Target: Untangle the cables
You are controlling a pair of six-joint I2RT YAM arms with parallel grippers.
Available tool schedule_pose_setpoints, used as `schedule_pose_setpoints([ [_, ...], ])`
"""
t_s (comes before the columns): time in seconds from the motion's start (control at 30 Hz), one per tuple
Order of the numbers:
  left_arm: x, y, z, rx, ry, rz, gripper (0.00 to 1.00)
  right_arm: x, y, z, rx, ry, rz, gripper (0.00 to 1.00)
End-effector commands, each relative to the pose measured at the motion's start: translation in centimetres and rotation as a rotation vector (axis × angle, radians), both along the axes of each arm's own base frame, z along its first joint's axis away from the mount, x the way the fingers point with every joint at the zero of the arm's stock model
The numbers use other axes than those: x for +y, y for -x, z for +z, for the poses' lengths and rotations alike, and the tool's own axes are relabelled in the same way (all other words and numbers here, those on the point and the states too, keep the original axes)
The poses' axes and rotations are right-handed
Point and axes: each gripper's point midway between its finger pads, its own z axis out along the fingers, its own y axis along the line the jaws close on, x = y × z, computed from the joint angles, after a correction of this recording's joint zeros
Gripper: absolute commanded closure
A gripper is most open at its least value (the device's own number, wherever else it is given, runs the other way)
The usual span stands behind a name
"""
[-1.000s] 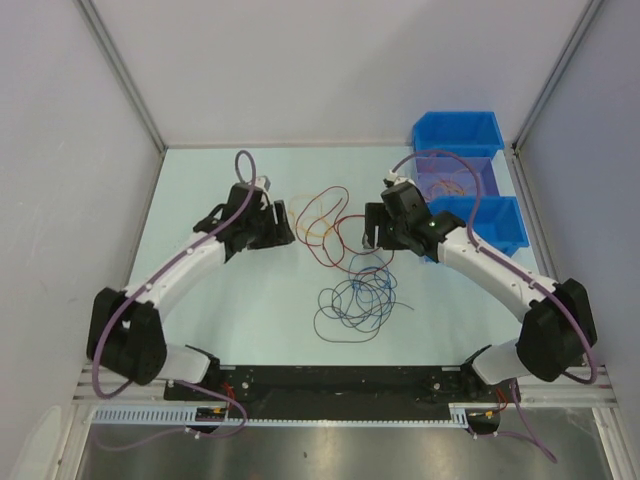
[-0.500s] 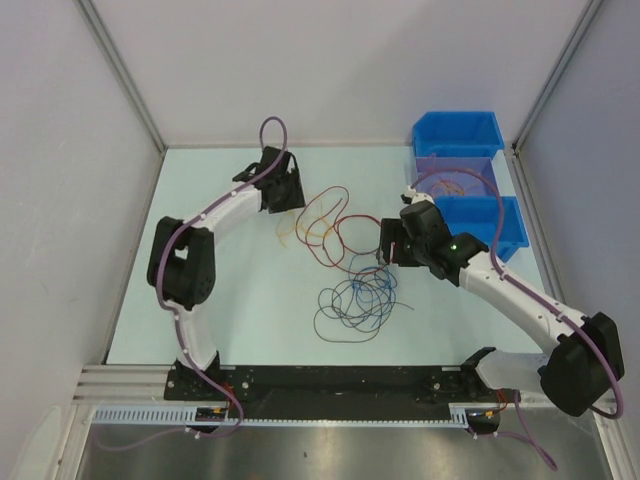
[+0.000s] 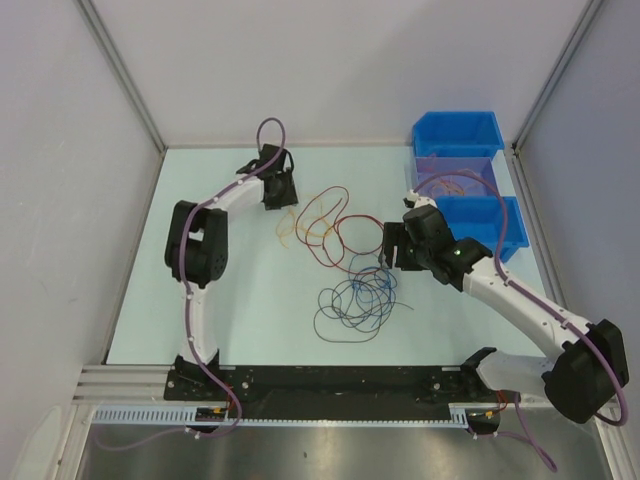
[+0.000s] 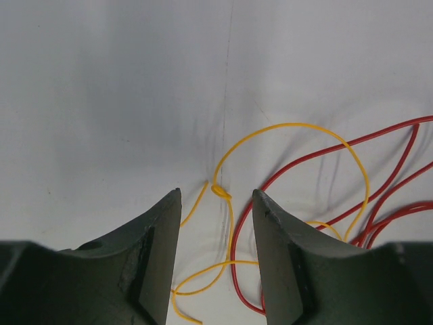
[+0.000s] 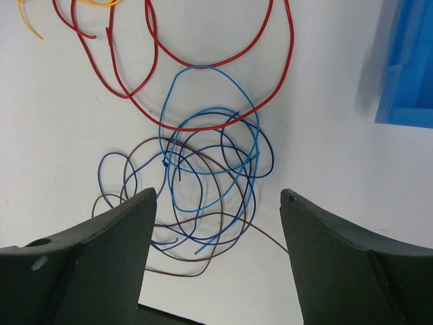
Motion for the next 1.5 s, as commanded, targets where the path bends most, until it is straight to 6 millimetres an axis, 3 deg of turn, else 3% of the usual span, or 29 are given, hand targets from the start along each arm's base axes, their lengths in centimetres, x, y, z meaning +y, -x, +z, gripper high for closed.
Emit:
schedule_pose_setpoints([
  [0.0,-0.2,-1.9,0.4,-0.048,-0.002,-0.024,0.50,-0.2,0.2,0.6,-0.019,-0.012,-0.010,0.22],
  [0.27,-0.7,-2.8,-0.1,-0.065,0.023,-0.033,0.57,-0.5,0.6,0.4,-0.011,-0.004,-0.008,0.23],
  [0.37,-0.6,-3.1,-0.5,-0.059,0.019,-0.030,0.66,-0.6,0.7,0.5,-0.008,-0.003,-0.011,0.23],
  [0.4,-0.7,-3.2,-0.3,-0.063,0.017,-0.032,0.77,-0.6,0.8,0.5,-0.008,-0.003,-0.011,0.23],
  [0.43,-0.7,-3.3,-0.3,-0.064,0.018,-0.028,0.81,-0.7,0.8,0.5,-0.009,-0.003,-0.013,0.23],
  [0.57,-0.8,-3.6,-0.9,-0.060,0.011,-0.033,0.94,-0.8,0.8,0.5,-0.009,0.004,-0.017,0.24],
  [0.6,-0.8,-3.9,-0.5,-0.066,0.013,-0.032,1.00,-0.8,0.8,0.5,-0.011,0.003,-0.018,0.24],
  [0.67,-0.8,-4.0,-0.3,-0.063,0.010,-0.034,1.00,-0.8,0.8,0.6,-0.010,-0.001,-0.018,0.23],
  [0.77,-1.2,-4.5,1.8,-0.103,0.027,-0.044,1.00,-0.7,0.8,0.8,-0.014,-0.011,-0.020,0.24],
  [0.87,-1.4,-4.8,6.5,-0.188,0.058,-0.050,1.00,-0.5,1.0,0.9,-0.014,-0.021,-0.020,0.24],
  [0.9,-1.4,-4.8,9.4,-0.239,0.073,-0.052,1.00,-0.5,0.9,0.9,-0.014,-0.023,-0.020,0.24],
  [0.97,-1.5,-4.6,12.2,-0.287,0.090,-0.059,1.00,-0.4,0.9,1.1,-0.019,-0.030,-0.020,0.25],
  [1.03,-1.6,-4.2,17.2,-0.373,0.123,-0.072,1.00,-0.3,0.8,1.6,-0.036,-0.043,-0.015,0.25],
  [1.2,-4.2,-1.8,27.7,-0.552,0.261,-0.244,1.00,0.1,0.5,3.8,-0.104,-0.104,-0.003,0.25],
  [1.33,-6.4,2.1,35.7,-0.676,0.389,-0.422,1.00,0.8,0.7,6.8,-0.183,-0.189,0.042,0.25],
  [1.47,-6.3,7.4,43.9,-0.840,0.465,-0.515,1.00,1.1,1.0,11.4,-0.324,-0.285,0.082,0.24],
])
